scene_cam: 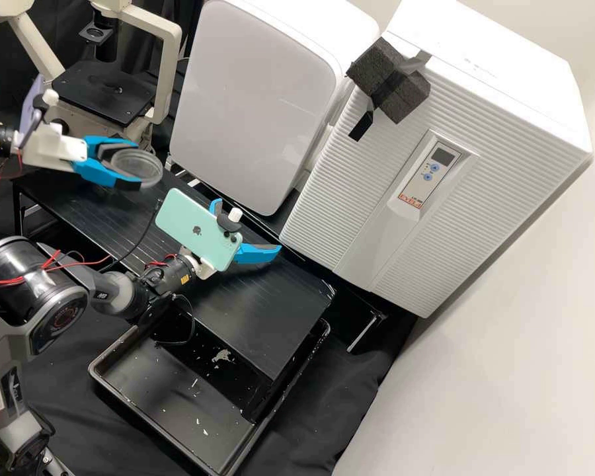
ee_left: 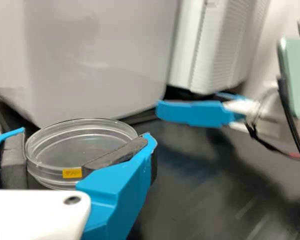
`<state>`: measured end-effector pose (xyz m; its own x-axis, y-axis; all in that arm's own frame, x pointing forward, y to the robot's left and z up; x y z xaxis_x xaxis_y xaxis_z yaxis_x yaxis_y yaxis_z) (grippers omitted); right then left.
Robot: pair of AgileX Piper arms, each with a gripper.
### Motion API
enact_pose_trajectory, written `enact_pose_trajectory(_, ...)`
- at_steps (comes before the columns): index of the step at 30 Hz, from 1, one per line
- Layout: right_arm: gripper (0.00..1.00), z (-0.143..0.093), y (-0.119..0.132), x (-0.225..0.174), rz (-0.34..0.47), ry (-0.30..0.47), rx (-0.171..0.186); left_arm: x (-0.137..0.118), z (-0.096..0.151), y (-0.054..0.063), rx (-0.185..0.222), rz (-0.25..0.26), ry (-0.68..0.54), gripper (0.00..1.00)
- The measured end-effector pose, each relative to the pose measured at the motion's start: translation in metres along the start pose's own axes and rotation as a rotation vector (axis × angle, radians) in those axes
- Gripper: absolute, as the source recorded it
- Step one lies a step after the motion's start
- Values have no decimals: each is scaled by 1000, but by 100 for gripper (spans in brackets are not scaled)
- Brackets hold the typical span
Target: Place the petri dish on the microscope
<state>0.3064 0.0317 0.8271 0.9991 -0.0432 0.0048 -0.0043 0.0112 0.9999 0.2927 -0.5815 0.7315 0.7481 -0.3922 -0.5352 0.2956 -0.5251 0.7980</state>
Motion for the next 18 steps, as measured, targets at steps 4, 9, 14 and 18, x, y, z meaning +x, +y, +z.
enact_pose_trajectory(4, 100, 0, 0, 0, 0, 0, 0, -14, -11, 13, -2, 49, 46, 0)
enact_pose_trajectory(9, 100, 0, 0, 0, 0, 0, 0, -28, -45, 27, -30, 122, 176, 0)
enact_pose_trajectory(14, 100, 0, 0, 0, 0, 0, 0, -41, -80, 38, -73, 180, 307, 0)
enact_pose_trajectory(18, 100, 0, 0, 0, 0, 0, 0, -40, -98, 42, -104, 210, 362, 0)
